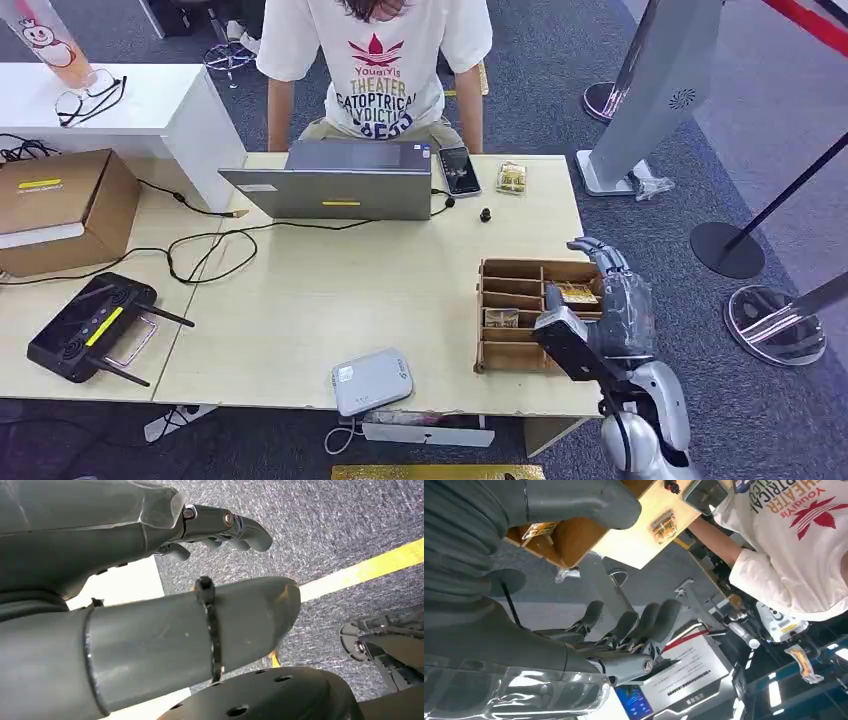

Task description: Pass the card to the sensor for recognition and then transmit it.

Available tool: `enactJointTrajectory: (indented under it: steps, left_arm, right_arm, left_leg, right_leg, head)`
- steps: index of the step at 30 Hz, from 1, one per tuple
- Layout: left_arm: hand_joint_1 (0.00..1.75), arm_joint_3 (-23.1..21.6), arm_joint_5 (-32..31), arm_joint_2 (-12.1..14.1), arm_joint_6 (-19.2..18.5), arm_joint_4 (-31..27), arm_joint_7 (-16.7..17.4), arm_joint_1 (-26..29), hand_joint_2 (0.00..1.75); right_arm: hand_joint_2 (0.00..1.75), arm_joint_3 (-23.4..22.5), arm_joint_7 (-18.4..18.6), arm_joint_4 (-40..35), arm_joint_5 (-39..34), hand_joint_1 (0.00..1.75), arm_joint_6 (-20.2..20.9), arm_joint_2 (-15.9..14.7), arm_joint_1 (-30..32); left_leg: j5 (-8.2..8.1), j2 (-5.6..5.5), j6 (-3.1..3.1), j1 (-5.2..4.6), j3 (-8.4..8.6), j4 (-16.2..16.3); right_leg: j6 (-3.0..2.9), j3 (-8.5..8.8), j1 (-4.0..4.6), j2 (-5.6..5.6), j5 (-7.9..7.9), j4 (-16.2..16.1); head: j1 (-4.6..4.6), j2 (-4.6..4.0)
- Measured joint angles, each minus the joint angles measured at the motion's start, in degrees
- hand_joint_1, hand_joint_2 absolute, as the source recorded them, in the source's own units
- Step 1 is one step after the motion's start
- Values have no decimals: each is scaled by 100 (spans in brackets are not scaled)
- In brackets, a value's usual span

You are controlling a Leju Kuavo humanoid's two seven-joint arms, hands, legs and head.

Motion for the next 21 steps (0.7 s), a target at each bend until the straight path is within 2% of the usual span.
enactJointTrajectory:
  steps: [4, 12, 13, 15, 16, 19, 21]
  left_arm:
    - [0, 0, 0, 2, -11, 0, 18, -1, 0]
    - [0, 4, 22, 2, -11, 0, 42, 0, 0]
    - [0, 4, 26, 2, -11, 0, 42, 1, 0]
    - [0, 4, 26, 2, -11, 0, 42, 4, 0]
    - [0, 4, 24, 2, -11, 0, 42, 6, 0]
    - [0, 4, 20, 2, -13, 0, 42, 6, 0]
    - [0, 4, 7, 2, -15, 0, 42, 6, 0]
  right_arm:
    - [175, -2, 7, 41, 0, 54, 0, 0, 28]
    - [175, -2, 149, 101, 28, 73, 98, 42, 72]
    - [175, -4, 168, 111, 28, 70, 98, 50, 81]
    - [175, -9, 195, 127, 44, 80, 98, 68, 109]
    - [175, -17, 205, 138, 59, 79, 98, 77, 126]
    - [175, -66, 219, 146, 109, 89, 96, 96, 190]
    - [175, -98, 219, 146, 109, 79, 96, 96, 233]
  left_leg:
    - [0, 0, 0, 0, 0, 0]
    - [0, 0, 0, 0, 0, 0]
    - [0, 0, 0, 0, 0, 0]
    - [0, 0, 0, 0, 0, 0]
    - [0, 0, 0, 0, 0, 0]
    - [0, 0, 0, 0, 0, 0]
    - [0, 0, 0, 0, 0, 0]
  right_leg:
    - [0, 0, 0, 0, 0, 0]
    - [0, 0, 0, 0, 0, 0]
    - [0, 0, 0, 0, 0, 0]
    - [0, 0, 0, 0, 0, 0]
    - [0, 0, 0, 0, 0, 0]
    - [0, 0, 0, 0, 0, 0]
    - [0, 0, 0, 0, 0, 0]
  head:
    - [0, 0]
    - [0, 0]
    - [0, 0]
    - [0, 0]
    - [0, 0]
    - [0, 0]
    - [0, 0]
